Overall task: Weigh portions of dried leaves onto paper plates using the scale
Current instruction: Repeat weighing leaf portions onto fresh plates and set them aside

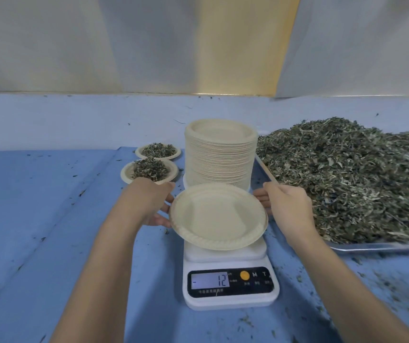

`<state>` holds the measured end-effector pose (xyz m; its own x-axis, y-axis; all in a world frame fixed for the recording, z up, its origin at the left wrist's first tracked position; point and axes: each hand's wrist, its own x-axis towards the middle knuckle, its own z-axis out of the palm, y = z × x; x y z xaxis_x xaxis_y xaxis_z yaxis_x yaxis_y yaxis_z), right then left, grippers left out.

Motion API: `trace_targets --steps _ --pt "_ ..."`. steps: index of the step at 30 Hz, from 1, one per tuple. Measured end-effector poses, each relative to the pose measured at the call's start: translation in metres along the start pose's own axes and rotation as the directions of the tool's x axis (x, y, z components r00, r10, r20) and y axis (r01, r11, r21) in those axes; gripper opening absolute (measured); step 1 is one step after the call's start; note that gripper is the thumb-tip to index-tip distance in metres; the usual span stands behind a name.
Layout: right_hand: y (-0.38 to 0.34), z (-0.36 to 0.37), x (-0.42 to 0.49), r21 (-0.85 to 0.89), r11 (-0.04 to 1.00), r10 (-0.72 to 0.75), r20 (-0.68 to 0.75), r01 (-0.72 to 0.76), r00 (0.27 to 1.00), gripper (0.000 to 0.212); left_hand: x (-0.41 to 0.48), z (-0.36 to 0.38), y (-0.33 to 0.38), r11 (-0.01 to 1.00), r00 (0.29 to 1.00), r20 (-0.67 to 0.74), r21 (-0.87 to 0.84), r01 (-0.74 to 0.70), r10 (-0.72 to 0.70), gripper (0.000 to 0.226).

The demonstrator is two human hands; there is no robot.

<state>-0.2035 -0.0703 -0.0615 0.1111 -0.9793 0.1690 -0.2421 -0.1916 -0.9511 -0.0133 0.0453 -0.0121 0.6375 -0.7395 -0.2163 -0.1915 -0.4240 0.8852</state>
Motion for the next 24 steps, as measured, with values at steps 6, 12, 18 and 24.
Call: trace_targets --steps 6,12,18,24 --pt "0.006 0.002 0.000 -0.063 0.998 -0.010 0.000 0.010 1.000 0.048 0.001 0.003 -0.004 1.000 0.999 0.038 0.011 0.024 -0.024 0.038" --pt "0.011 0.004 0.001 -0.064 0.997 0.036 0.005 -0.036 0.999 0.045 0.003 0.003 -0.007 0.996 0.998 0.050 0.074 0.042 -0.046 0.040" --pt "0.014 0.008 0.001 -0.092 0.995 0.028 0.020 -0.026 0.999 0.033 0.009 0.005 -0.010 0.990 0.997 0.039 0.127 0.054 -0.059 0.037" --pt "0.013 0.005 0.002 -0.066 0.998 -0.013 -0.020 0.012 1.000 0.032 0.018 0.006 -0.014 0.980 1.000 -0.021 0.199 0.000 0.005 0.029"
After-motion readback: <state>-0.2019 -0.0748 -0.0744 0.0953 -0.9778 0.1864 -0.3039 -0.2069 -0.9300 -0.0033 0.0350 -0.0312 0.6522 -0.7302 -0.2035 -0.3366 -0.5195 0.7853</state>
